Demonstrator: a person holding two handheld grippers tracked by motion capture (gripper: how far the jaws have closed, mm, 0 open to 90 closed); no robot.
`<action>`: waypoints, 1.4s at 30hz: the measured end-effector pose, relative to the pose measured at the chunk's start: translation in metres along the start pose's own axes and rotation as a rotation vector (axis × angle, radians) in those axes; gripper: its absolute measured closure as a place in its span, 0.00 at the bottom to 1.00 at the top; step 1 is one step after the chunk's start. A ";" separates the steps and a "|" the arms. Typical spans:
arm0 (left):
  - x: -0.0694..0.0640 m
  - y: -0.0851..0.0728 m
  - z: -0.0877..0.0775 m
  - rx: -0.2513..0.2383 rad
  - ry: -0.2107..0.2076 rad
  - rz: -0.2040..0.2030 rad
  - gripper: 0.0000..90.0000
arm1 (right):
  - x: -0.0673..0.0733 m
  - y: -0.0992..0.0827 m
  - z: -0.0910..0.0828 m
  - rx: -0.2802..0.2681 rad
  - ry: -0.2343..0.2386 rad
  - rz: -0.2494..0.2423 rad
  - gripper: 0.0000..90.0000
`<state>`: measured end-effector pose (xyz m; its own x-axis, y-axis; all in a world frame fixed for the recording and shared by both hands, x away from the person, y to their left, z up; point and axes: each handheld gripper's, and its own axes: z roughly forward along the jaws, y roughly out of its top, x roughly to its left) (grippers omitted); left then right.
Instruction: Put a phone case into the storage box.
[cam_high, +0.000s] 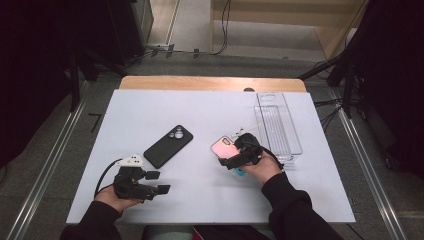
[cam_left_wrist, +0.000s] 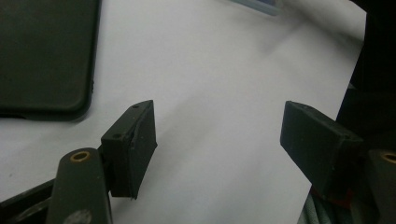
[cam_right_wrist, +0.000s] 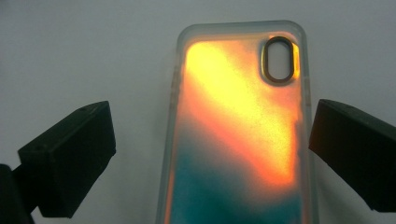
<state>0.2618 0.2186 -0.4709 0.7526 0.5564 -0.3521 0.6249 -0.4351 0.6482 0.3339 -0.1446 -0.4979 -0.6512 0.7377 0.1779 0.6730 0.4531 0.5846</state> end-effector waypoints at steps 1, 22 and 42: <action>0.000 0.000 0.000 0.000 0.000 0.000 0.30 | 0.001 0.000 0.000 -0.004 -0.004 0.002 0.00; 0.000 0.000 0.000 0.003 0.000 -0.010 0.30 | 0.003 -0.014 0.006 -0.007 -0.121 -0.086 0.16; -0.002 0.007 -0.003 -0.029 -0.012 -0.068 0.29 | 0.003 -0.004 -0.005 0.004 -0.051 -0.004 0.17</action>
<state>0.2643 0.2170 -0.4635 0.7110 0.5757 -0.4039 0.6687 -0.3756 0.6417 0.3279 -0.1465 -0.4958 -0.6350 0.7607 0.1348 0.6722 0.4581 0.5816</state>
